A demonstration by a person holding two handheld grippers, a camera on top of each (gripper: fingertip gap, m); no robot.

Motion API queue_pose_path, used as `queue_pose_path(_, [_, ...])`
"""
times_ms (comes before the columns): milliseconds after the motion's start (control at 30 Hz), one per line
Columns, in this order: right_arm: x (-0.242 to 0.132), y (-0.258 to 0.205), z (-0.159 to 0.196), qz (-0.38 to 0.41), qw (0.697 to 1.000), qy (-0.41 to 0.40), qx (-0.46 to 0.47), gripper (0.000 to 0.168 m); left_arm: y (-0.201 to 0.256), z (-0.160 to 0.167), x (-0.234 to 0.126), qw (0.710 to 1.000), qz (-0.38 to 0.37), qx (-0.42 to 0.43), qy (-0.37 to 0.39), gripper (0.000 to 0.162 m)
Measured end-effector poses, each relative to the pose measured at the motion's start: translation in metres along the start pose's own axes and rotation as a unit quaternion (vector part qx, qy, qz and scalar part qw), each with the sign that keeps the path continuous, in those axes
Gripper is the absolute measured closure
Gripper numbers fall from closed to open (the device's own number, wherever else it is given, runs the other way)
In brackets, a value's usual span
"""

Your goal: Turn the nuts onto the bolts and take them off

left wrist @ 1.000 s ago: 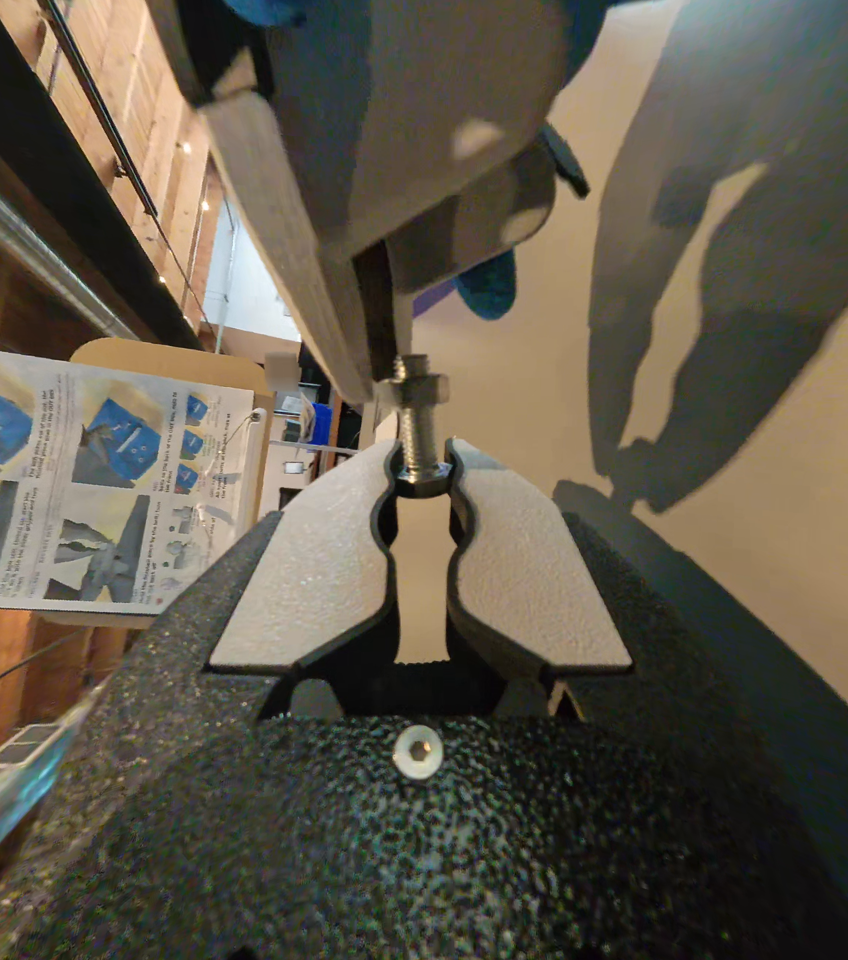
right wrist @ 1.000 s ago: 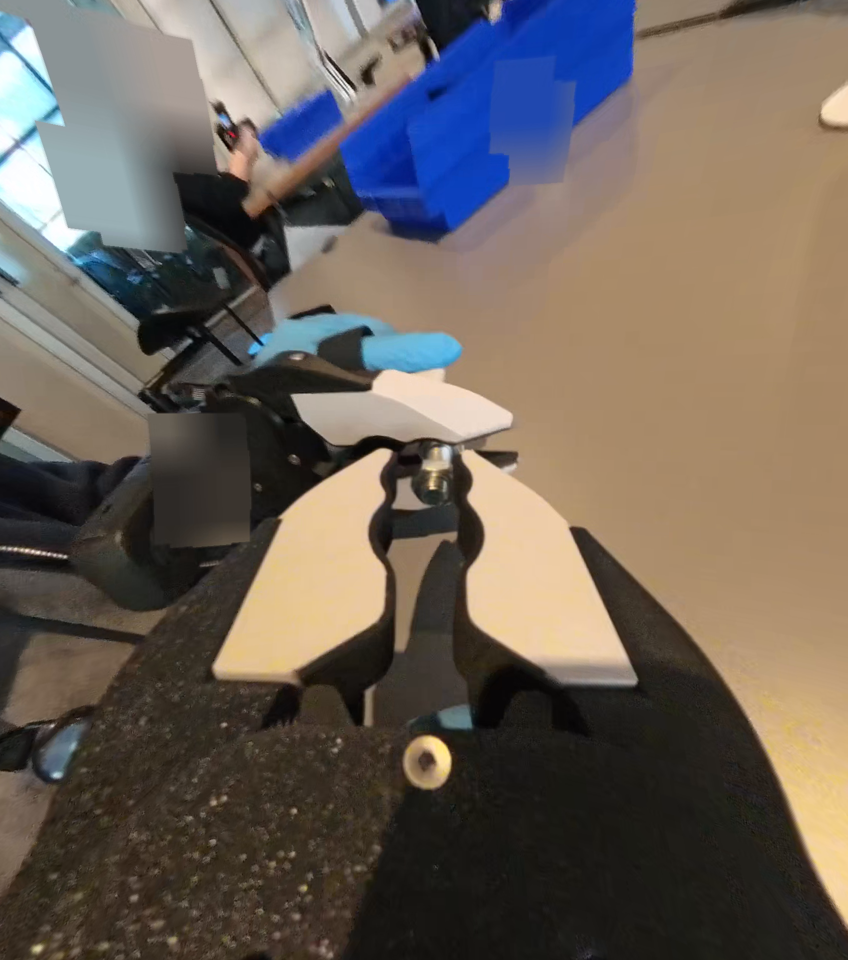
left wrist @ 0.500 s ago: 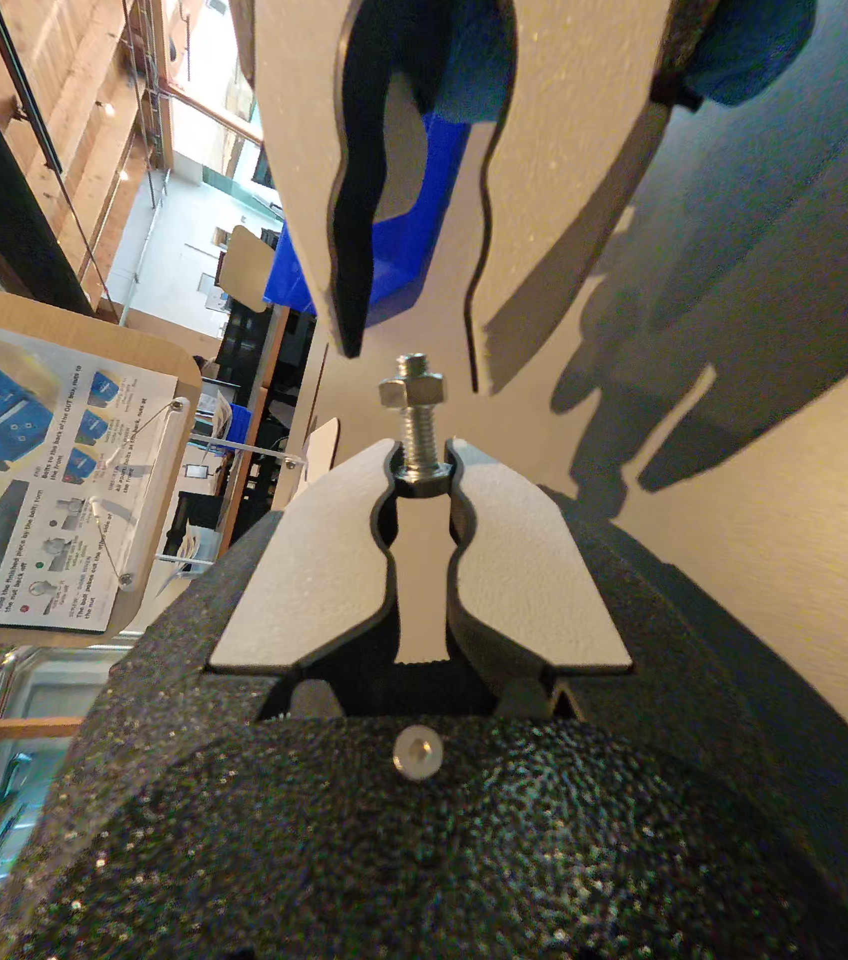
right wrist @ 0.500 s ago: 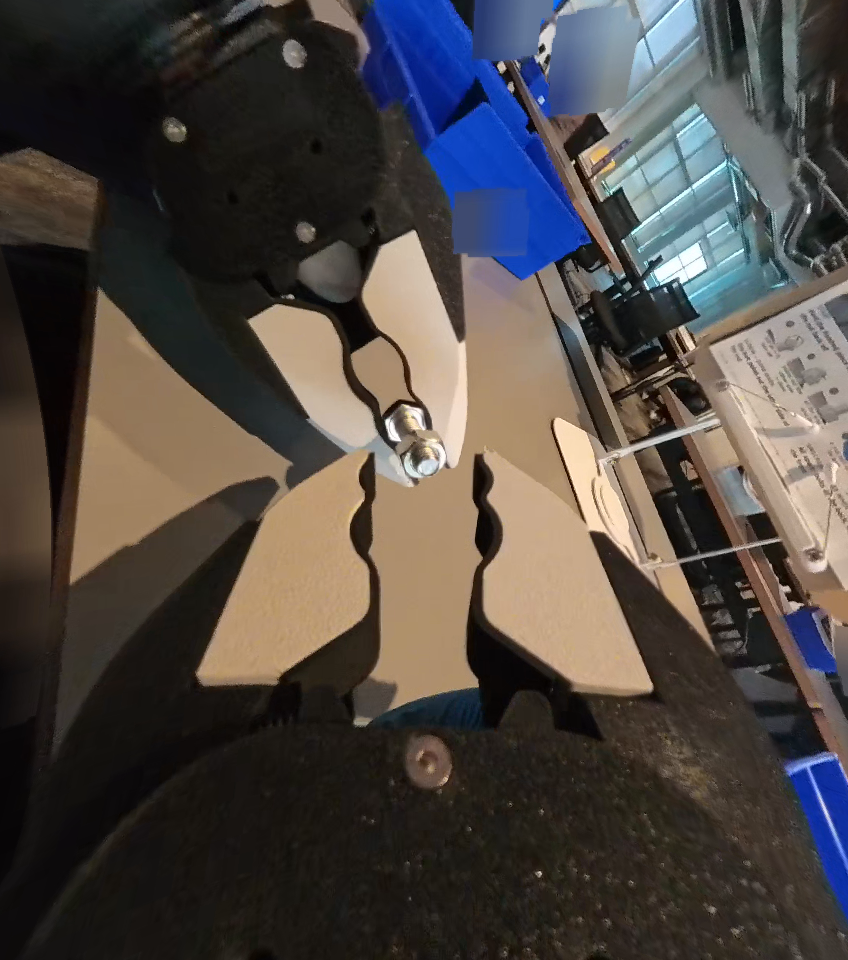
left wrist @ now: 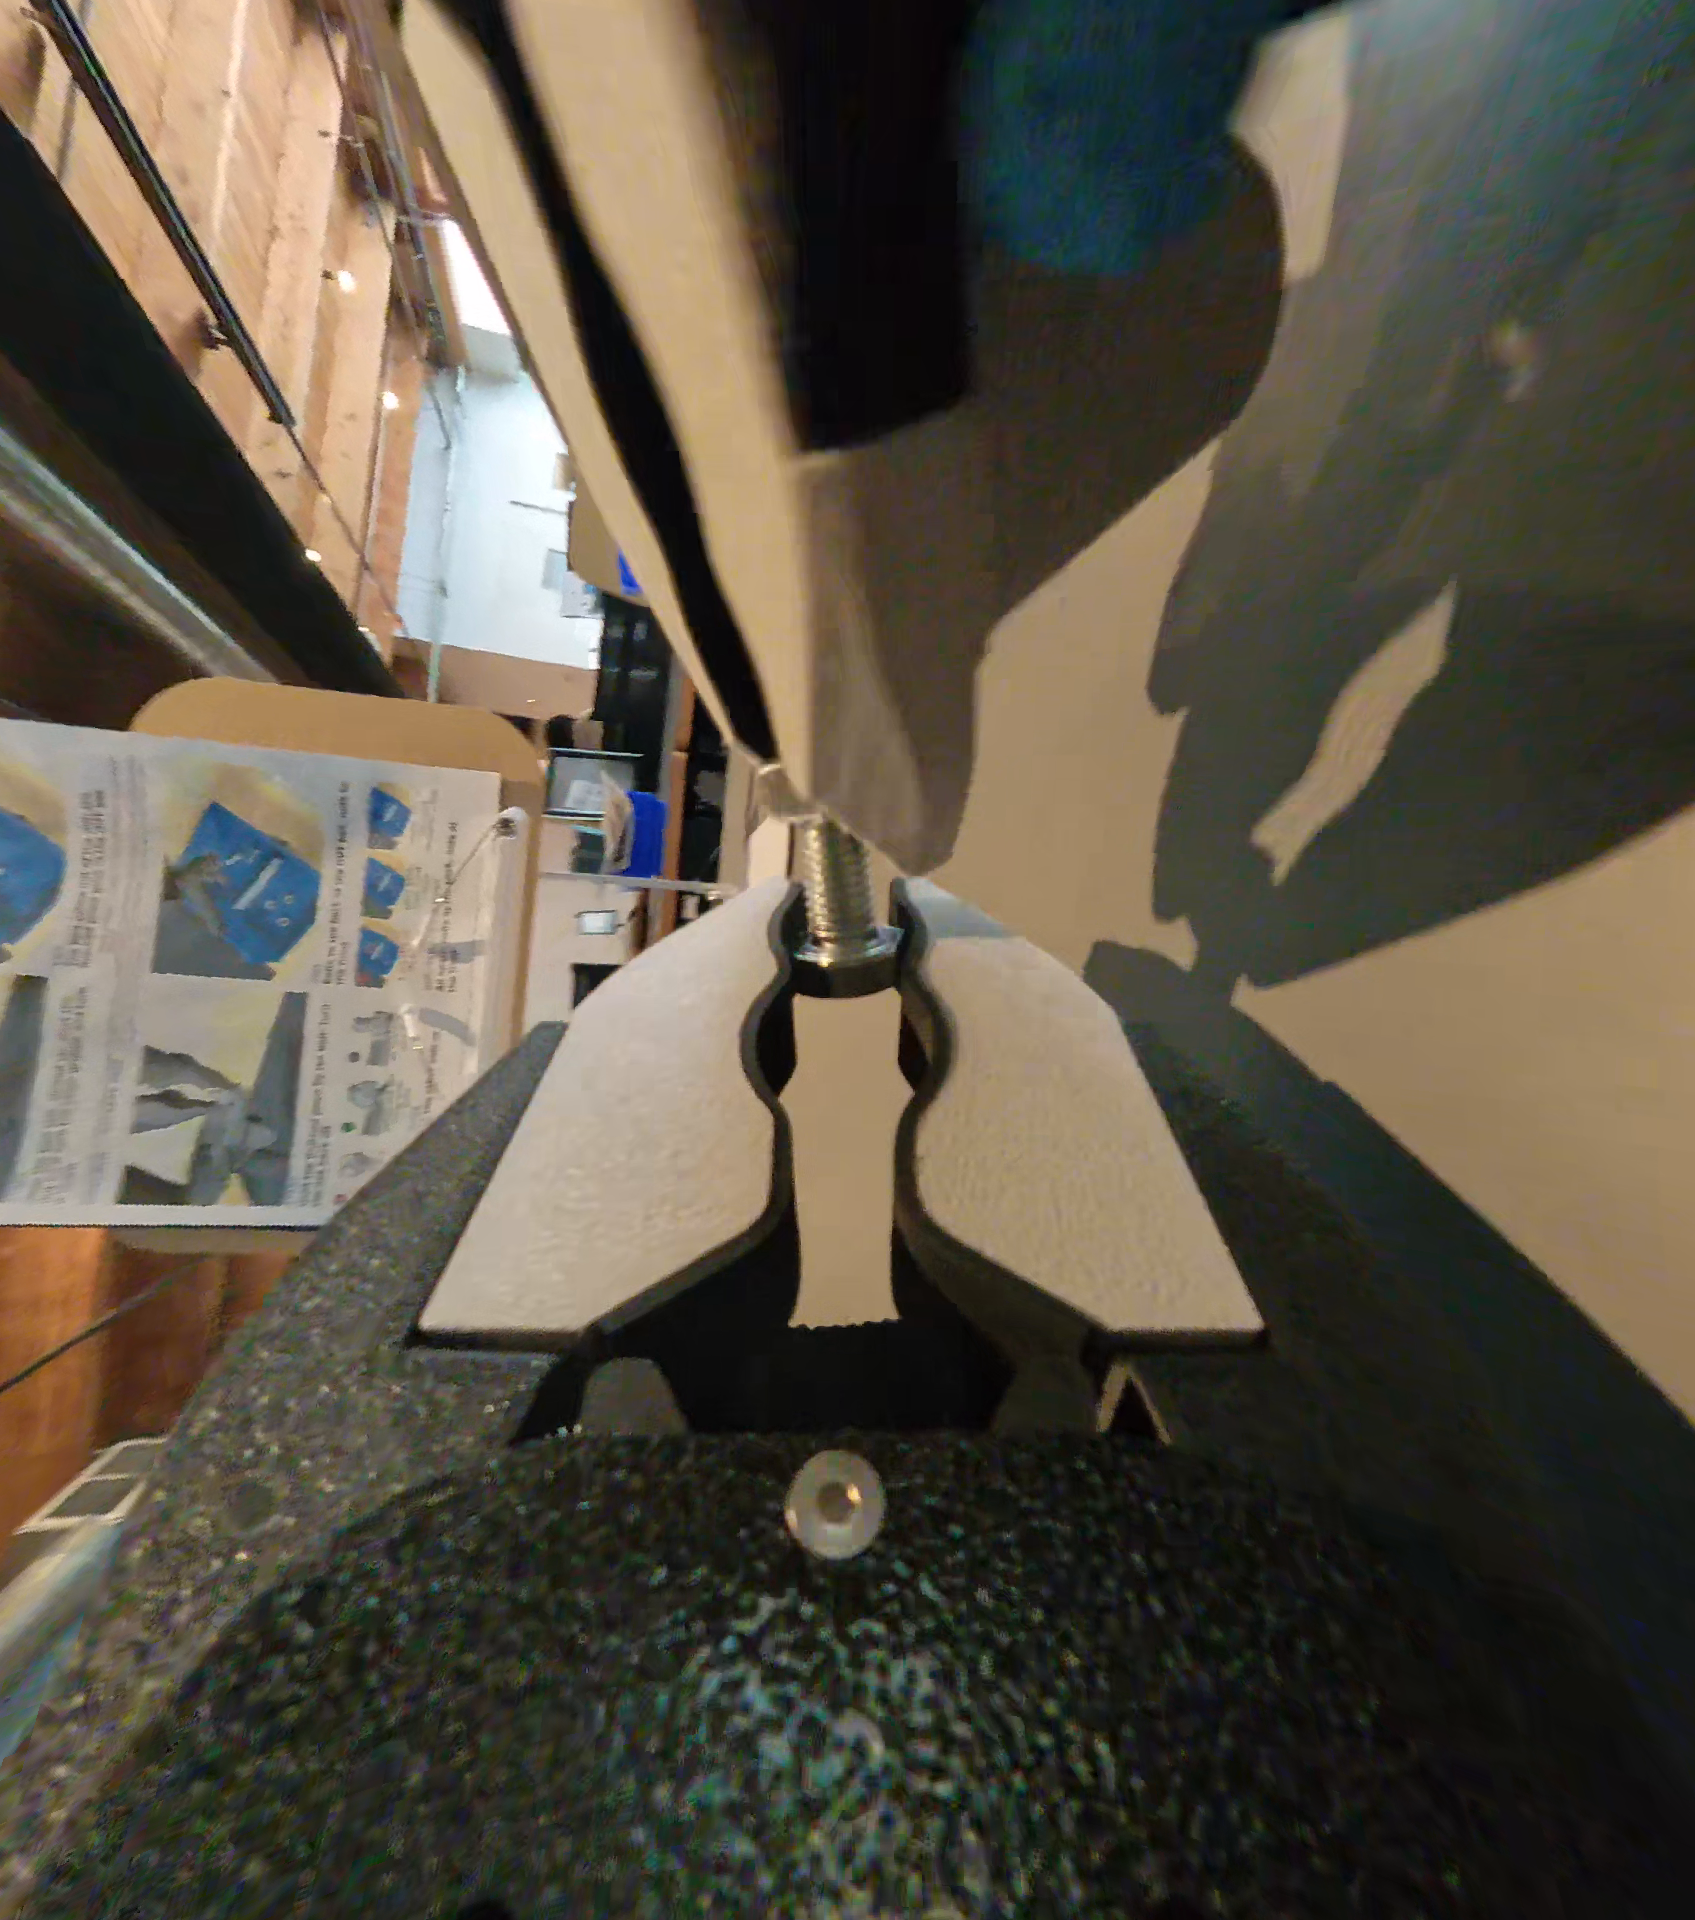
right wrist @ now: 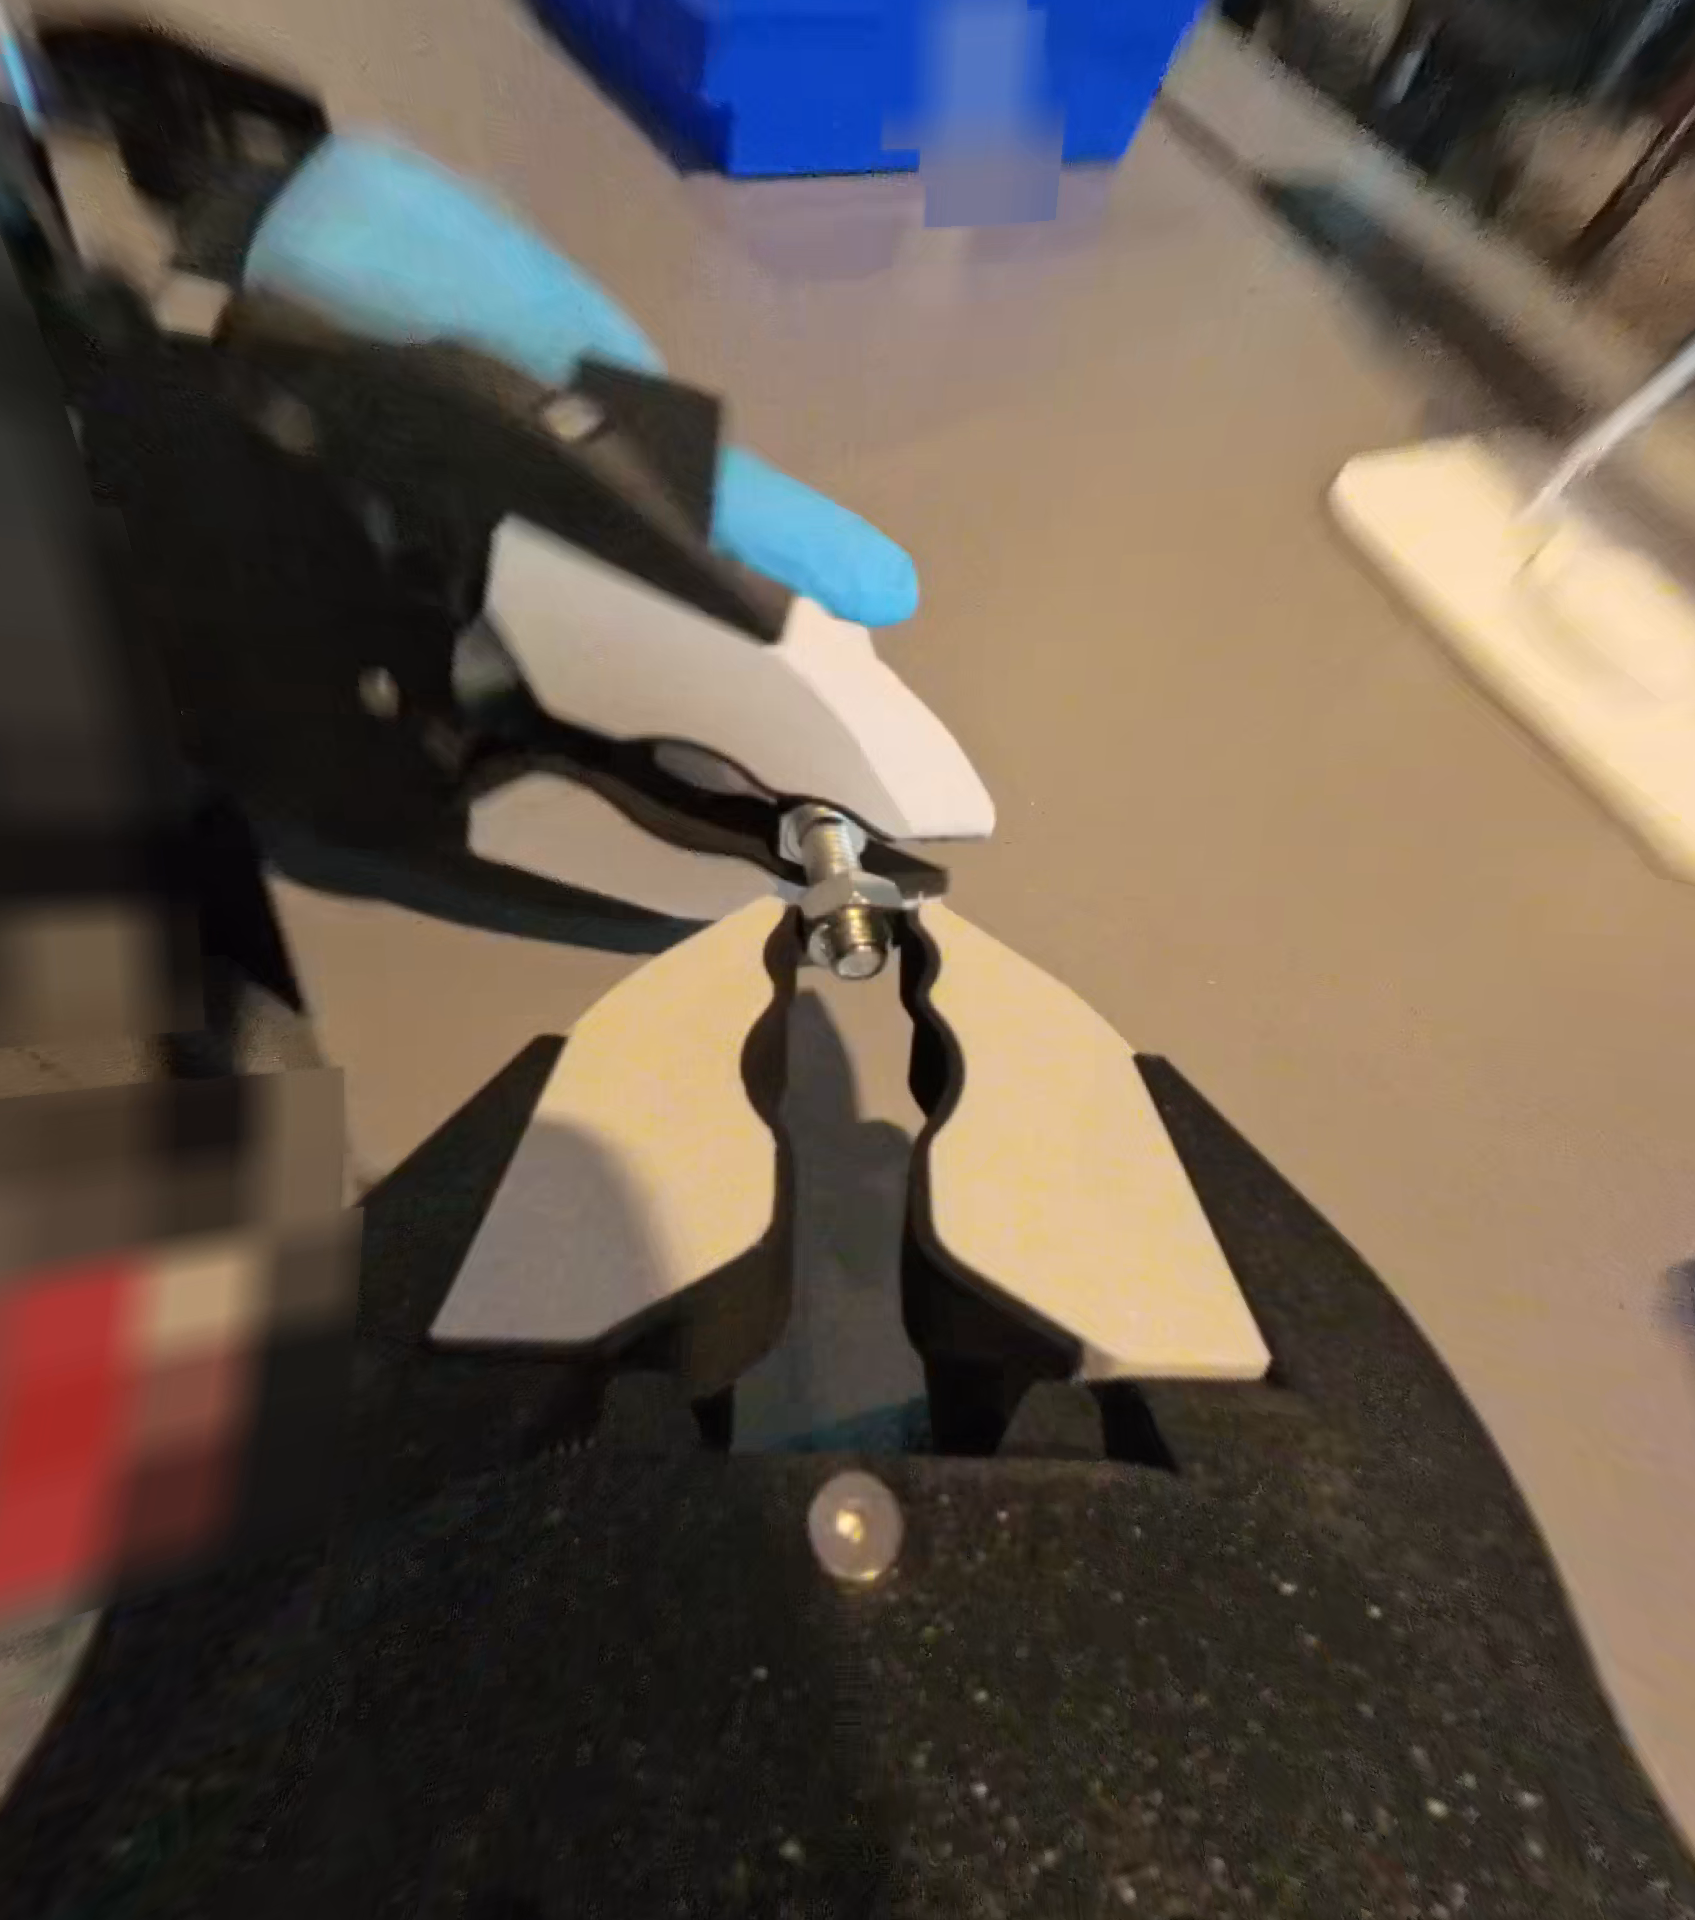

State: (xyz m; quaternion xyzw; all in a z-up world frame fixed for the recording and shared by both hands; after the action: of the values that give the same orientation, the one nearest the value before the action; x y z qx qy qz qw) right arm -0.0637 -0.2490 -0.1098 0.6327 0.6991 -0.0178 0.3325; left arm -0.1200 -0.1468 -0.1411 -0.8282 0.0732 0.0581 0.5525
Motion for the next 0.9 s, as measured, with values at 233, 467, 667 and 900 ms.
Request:
queue_pose_path(233, [-0.001,0.019,0.011,-0.139,0.946,0.096,0.278,0.140,-0.002,0.001,0.000,1.000,0.003,-0.027,0.001,0.147])
queue_pose_path(467, [-0.009,0.011,0.003,0.030,0.996,0.047,-0.074,0.124,-0.003,0.003,0.001,0.998,0.026,-0.061,-0.001,0.147])
queue_pose_path(667, [-0.013,-0.004,0.001,0.087,0.963,0.076,-0.246,0.139,-0.005,0.004,-0.001,0.993,0.054,-0.105,0.019,0.147])
queue_pose_path(900, [-0.011,-0.012,0.005,0.070,0.950,0.073,-0.295,0.142,-0.002,0.001,-0.002,0.992,0.072,-0.099,0.031,0.147])
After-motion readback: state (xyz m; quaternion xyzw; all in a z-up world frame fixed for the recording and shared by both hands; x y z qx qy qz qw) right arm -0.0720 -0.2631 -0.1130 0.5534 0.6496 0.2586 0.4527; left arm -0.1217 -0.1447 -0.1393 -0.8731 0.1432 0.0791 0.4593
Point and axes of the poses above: each gripper's, where its closed fingertips meet, x out along the fingers, z out of its underside, y = z × x across the jaws, the point moved 9 cm from there along -x, back along the fingers, and after that the axes turned 10 degrees about -x, right-handed, at the moved point
